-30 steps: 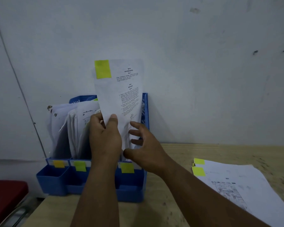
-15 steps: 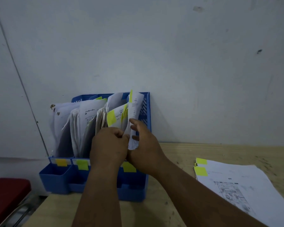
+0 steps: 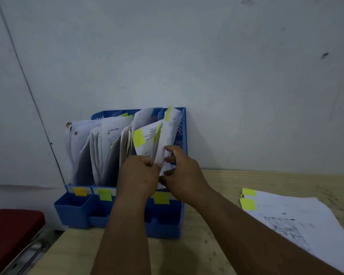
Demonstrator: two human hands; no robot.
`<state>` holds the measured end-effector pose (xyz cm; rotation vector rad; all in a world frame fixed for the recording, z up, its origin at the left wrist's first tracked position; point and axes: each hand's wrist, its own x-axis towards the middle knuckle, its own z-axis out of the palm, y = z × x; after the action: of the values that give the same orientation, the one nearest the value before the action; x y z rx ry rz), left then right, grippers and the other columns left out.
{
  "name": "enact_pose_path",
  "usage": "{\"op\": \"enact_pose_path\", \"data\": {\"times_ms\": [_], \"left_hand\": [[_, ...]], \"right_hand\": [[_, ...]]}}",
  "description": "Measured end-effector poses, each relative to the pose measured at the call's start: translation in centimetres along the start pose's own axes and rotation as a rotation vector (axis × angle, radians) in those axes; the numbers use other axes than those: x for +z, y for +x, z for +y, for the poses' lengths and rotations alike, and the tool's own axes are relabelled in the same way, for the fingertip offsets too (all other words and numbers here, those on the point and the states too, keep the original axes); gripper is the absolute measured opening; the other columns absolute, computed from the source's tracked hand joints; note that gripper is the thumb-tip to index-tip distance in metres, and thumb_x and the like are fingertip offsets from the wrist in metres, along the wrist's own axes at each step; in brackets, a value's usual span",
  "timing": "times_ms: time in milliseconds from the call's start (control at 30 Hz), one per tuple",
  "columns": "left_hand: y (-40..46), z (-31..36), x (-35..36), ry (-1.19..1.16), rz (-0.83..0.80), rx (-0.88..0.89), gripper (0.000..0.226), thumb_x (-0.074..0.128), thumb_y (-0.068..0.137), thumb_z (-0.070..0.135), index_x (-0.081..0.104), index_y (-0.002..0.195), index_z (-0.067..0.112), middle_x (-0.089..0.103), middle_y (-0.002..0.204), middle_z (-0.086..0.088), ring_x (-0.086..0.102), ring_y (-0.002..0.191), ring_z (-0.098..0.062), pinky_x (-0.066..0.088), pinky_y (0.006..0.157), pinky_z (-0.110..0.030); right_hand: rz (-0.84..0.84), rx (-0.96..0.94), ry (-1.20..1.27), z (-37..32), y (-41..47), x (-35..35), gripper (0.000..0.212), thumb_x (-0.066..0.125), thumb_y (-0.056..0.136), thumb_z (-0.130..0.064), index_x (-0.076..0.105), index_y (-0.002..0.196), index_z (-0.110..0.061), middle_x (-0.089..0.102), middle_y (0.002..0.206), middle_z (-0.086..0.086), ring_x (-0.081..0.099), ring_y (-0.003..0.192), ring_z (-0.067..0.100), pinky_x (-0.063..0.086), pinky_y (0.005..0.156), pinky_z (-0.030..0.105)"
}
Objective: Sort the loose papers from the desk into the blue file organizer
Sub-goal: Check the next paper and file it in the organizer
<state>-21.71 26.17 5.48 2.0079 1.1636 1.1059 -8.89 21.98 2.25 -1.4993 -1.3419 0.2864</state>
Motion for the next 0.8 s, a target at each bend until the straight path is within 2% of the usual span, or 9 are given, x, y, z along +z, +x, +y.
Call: {"op": "enact_pose_path", "data": {"times_ms": [167,300,367,433,467,533,600,733,800], "left_hand": [[0.2,0.2,-0.1,-0.009,0.118,0.011,0.047,0.068,0.093,0.012,0.048,0.051,0.007,0.046,0.049,0.001,0.047,0.047,-0.005,0.033,0.04,-0.01],[0.1,-0.4,0.4,0.03,0.057,-0.077,0.049,0.067,0.093,0.009,0.049,0.048,0.016,0.051,0.052,-0.001,0.051,0.052,-0.013,0.034,0.043,-0.021],[0.0,-0.4,0.5,0.032,0.038,-0.074,0.044,0.066,0.092,0.009,0.055,0.051,0.015,0.054,0.054,-0.001,0.053,0.053,-0.013,0.036,0.042,-0.019],[0.1,-0.2,0.4,-0.054,0.074,-0.055,0.033,0.066,0.093,0.01,0.064,0.06,0.005,0.06,0.058,-0.005,0.058,0.057,-0.016,0.041,0.042,-0.015],[0.2,-0.1,0.4,-0.139,0.098,-0.056,0.029,0.066,0.094,0.011,0.069,0.066,0.004,0.065,0.062,-0.008,0.063,0.062,-0.02,0.05,0.048,-0.02],[0.7,-0.4,0.5,-0.331,0.111,-0.112,0.023,0.066,0.094,0.013,0.075,0.073,0.011,0.072,0.071,-0.008,0.069,0.071,-0.028,0.061,0.062,-0.036],[0.8,-0.6,0.5,-0.438,0.099,-0.178,0.027,0.067,0.094,0.014,0.075,0.069,0.02,0.071,0.068,-0.004,0.066,0.069,-0.026,0.059,0.064,-0.04],[0.8,-0.6,0.6,-0.339,0.139,-0.147,0.029,0.07,0.091,0.015,0.07,0.062,0.018,0.068,0.062,-0.002,0.065,0.064,-0.023,0.056,0.06,-0.035],[0.6,-0.5,0.6,-0.219,0.148,-0.083,0.032,0.071,0.09,0.017,0.066,0.059,0.013,0.064,0.056,-0.001,0.063,0.061,-0.021,0.05,0.055,-0.03]], "right_hand": [[0.038,-0.009,-0.005,0.0,0.0,0.2,0.087,0.086,0.077,-0.027,0.036,0.148,-0.029,0.054,0.135,-0.005,0.06,0.113,0.012,0.054,0.096,0.029],[-0.002,-0.028,0.024,-0.4,0.1,0.5,0.086,0.084,0.079,-0.033,0.035,0.15,-0.032,0.052,0.141,-0.006,0.059,0.119,0.013,0.053,0.101,0.037],[-0.016,-0.042,-0.014,-0.6,0.2,0.5,0.085,0.083,0.08,-0.029,0.035,0.15,-0.029,0.053,0.141,-0.002,0.058,0.119,0.014,0.053,0.102,0.039],[-0.02,-0.036,-0.021,-1.0,0.2,0.3,0.085,0.084,0.079,-0.028,0.036,0.149,-0.027,0.054,0.139,-0.001,0.058,0.116,0.014,0.053,0.1,0.036],[-0.014,-0.023,-0.015,-1.2,0.3,0.1,0.088,0.085,0.078,-0.03,0.035,0.149,-0.028,0.054,0.137,-0.001,0.058,0.113,0.013,0.053,0.098,0.031],[0.017,-0.012,-0.025,-1.6,0.5,-0.1,0.088,0.085,0.077,-0.036,0.035,0.149,-0.028,0.057,0.13,-0.002,0.06,0.106,0.011,0.051,0.088,0.021],[0.038,-0.058,-0.078,-1.9,0.7,-0.2,0.078,0.083,0.081,-0.033,0.041,0.145,-0.023,0.06,0.114,-0.003,0.059,0.097,0.008,0.049,0.079,0.013],[-0.023,-0.145,-0.217,-1.7,0.6,0.0,0.059,0.085,0.077,-0.016,0.057,0.129,-0.012,0.067,0.107,0.009,0.061,0.091,0.014,0.056,0.082,0.036],[-0.074,-0.12,-0.263,-1.5,0.5,0.0,0.059,0.086,0.075,-0.017,0.058,0.126,-0.01,0.067,0.107,0.01,0.06,0.09,0.015,0.055,0.084,0.037]]}}
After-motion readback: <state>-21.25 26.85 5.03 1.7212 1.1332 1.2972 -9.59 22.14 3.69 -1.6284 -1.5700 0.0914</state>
